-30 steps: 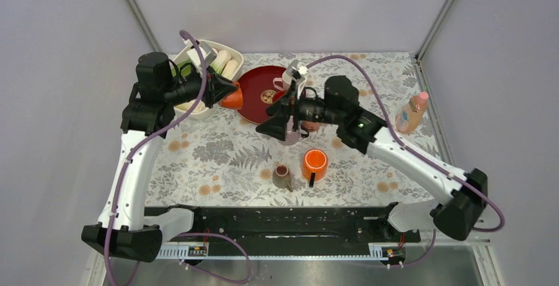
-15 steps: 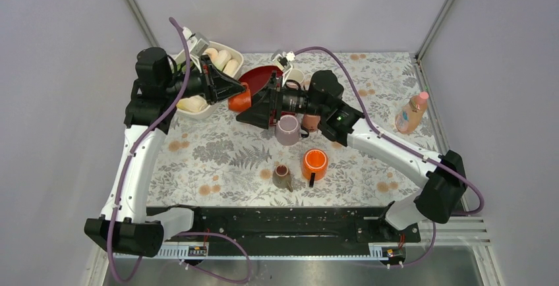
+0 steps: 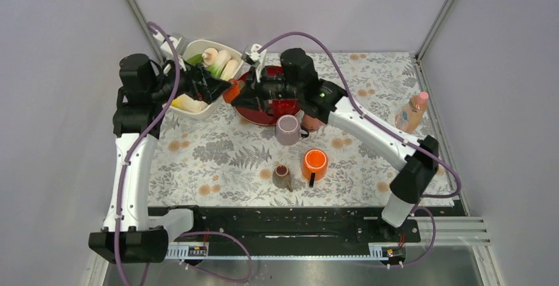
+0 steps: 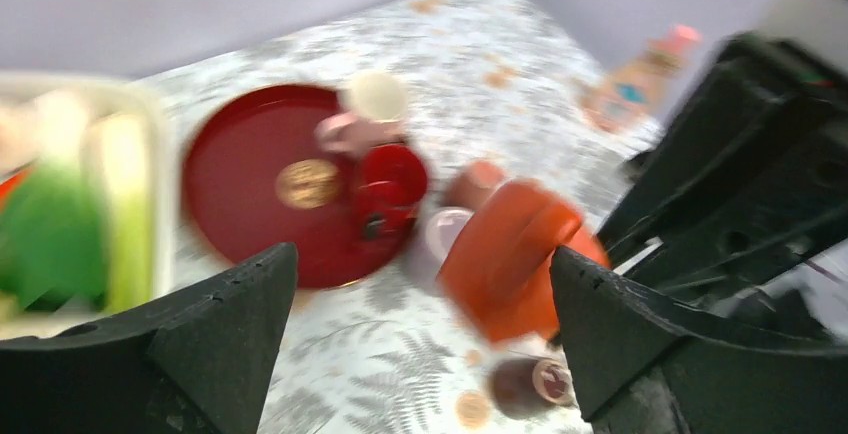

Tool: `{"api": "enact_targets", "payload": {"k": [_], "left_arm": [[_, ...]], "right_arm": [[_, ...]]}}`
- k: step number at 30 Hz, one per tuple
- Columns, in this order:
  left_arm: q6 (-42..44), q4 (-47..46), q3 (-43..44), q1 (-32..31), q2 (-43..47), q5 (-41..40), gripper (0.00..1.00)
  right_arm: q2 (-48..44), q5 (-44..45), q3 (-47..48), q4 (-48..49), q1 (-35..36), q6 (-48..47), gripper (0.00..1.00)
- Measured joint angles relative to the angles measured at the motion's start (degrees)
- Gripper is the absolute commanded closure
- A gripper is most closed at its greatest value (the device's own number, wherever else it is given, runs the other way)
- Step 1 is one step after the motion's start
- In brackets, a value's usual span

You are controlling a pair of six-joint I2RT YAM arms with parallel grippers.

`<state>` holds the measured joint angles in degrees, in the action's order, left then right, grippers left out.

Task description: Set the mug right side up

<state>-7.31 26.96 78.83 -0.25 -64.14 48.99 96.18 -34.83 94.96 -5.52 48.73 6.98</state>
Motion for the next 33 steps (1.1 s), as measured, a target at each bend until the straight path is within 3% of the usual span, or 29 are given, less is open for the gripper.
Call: {"api": "enact_targets", "payload": {"k": [5,9,11,14,23,33], "left_arm": [[2.34,0.02,-6.95,11.67,2.97,-14.03,0.01],[2.82,-2.34,-15.54,18.73,2.08,-20.44,0.01],[2.93,-3.39,-18.71,19.28,1.4,-21.33,0.01],[3.61,-4.15,-22.93,19.39,0.04,-21.59,0.01],[6.27,-4.57,-23.3,19.39,-2.69,-19.52,0.01],[7.37,-5.27,-23.34,19.39,-2.69,-16.68,0.01]], "right_arm": [[15.17,10.05,22.27,-24.59,0.11,-26.18,1.0],[30.84,18.53,40.06,-41.0,0.13,-40.39,1.0],[36.44,21.33,44.15,-44.61,0.13,-45.13,1.0],[41.2,24.76,44.44,-47.43,0.15,-51.25,1.0],[44.0,32.57,40.52,-45.4,0.28,-64.24,1.0],[52.41,34.36,44.04,-42.73,0.24,-69.07,1.0]]}}
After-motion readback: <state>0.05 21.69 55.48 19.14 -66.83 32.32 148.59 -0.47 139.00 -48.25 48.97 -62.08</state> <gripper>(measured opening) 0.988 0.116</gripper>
